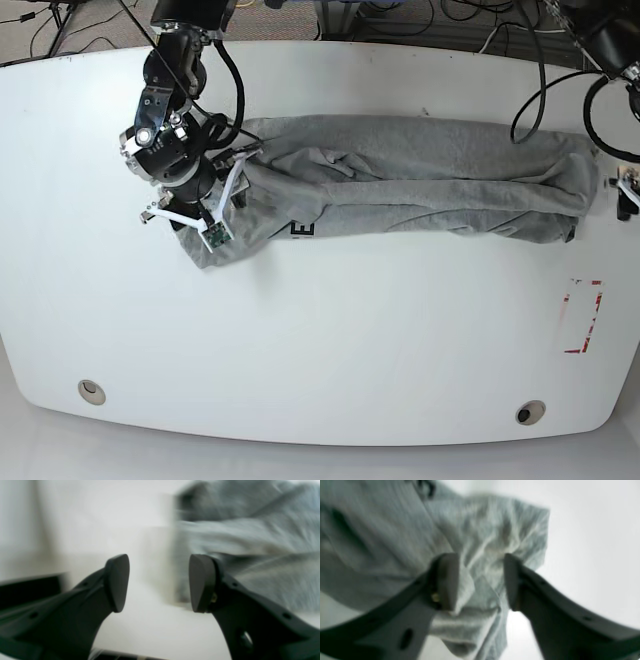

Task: Layout the t-shirt on the table in an organized manner, then fold the t-shirt properly
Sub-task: 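Roll the shirt edge over with both grippers, tightening the fold, then release the left gripper and move it to the shirt's folded end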

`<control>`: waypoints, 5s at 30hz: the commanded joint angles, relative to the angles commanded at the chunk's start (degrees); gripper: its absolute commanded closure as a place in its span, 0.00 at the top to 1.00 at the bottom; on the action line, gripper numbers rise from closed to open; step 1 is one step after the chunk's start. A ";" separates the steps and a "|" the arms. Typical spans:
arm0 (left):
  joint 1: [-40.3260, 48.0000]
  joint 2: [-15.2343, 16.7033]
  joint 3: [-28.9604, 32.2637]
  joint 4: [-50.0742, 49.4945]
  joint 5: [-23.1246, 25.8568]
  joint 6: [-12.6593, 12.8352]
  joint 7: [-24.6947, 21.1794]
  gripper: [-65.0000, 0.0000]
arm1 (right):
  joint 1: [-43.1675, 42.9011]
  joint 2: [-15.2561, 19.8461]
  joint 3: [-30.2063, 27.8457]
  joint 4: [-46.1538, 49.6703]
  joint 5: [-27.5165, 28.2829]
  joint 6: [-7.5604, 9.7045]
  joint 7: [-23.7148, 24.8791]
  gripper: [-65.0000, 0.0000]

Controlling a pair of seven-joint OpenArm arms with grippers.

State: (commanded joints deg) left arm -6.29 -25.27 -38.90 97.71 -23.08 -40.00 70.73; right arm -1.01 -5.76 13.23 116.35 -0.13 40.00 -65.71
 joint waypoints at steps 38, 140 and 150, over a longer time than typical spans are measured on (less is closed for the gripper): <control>6.33 6.42 7.03 -20.40 9.58 0.00 -13.10 0.56 | -1.41 14.95 6.95 -29.63 0.00 0.00 21.19 0.30; -2.11 8.00 -2.81 -19.69 -12.75 0.00 9.05 0.57 | -0.70 12.66 8.97 -26.55 0.00 0.00 20.75 0.30; -0.53 8.00 -1.14 -26.20 -12.57 0.00 3.96 0.57 | -0.70 12.66 9.14 -26.55 0.00 0.00 20.75 0.30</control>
State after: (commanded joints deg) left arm -6.81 -17.27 -40.04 71.52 -35.65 -40.00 74.68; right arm -1.71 6.90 22.37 89.80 -0.13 40.00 -44.97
